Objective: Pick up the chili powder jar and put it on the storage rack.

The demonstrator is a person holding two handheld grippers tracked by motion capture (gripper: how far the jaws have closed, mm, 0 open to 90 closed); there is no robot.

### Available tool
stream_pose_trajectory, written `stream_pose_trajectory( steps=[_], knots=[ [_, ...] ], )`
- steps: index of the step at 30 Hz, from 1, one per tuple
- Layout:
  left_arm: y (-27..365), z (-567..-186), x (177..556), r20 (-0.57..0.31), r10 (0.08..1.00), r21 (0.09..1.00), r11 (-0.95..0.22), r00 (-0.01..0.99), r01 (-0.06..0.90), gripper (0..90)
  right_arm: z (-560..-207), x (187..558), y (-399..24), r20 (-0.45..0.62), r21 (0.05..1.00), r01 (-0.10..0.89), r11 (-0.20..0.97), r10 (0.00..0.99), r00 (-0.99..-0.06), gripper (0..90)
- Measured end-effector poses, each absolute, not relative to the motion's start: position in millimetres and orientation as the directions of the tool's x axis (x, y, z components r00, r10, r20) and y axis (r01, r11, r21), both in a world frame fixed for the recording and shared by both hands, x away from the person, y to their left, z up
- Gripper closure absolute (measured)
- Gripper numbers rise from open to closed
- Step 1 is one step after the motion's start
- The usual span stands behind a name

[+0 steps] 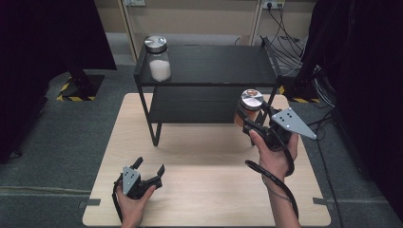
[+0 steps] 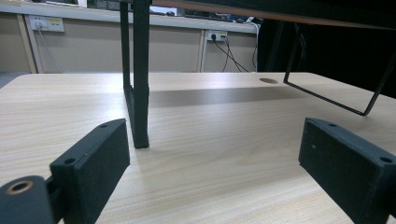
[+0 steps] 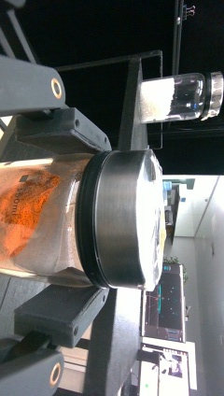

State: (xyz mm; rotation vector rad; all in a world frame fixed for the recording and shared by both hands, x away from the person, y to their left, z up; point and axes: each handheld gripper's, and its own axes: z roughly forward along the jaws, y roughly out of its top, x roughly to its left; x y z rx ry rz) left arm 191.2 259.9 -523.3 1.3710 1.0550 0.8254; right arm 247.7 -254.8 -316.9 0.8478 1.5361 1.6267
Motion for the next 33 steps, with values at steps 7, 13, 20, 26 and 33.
stream_pose_trajectory(
  steps=[7,13,20,26,33],
  knots=[
    [260,-523,191,-0.104,0.932,0.990,0.065,0.346,0.122,8.0,-308,249,-254,-0.019,0.997,-0.077,-0.023,0.857,-0.515,32.3],
    [260,-523,191,-0.107,0.932,0.990,0.068,0.346,0.123,8.0,-300,251,-253,-0.018,0.996,-0.087,-0.031,0.860,-0.510,32.3],
    [260,-523,191,-0.108,0.932,0.990,0.069,0.346,0.122,8.0,-289,251,-249,-0.036,0.994,-0.106,-0.019,0.866,-0.498,32.3],
    [260,-523,191,-0.107,0.932,0.990,0.068,0.346,0.122,8.0,-279,253,-246,-0.044,0.993,-0.115,-0.015,0.868,-0.495,32.3],
    [260,-524,191,-0.108,0.932,0.990,0.070,0.346,0.121,8.0,-265,258,-243,-0.037,0.992,-0.126,-0.028,0.874,-0.485,32.3]
  ],
)
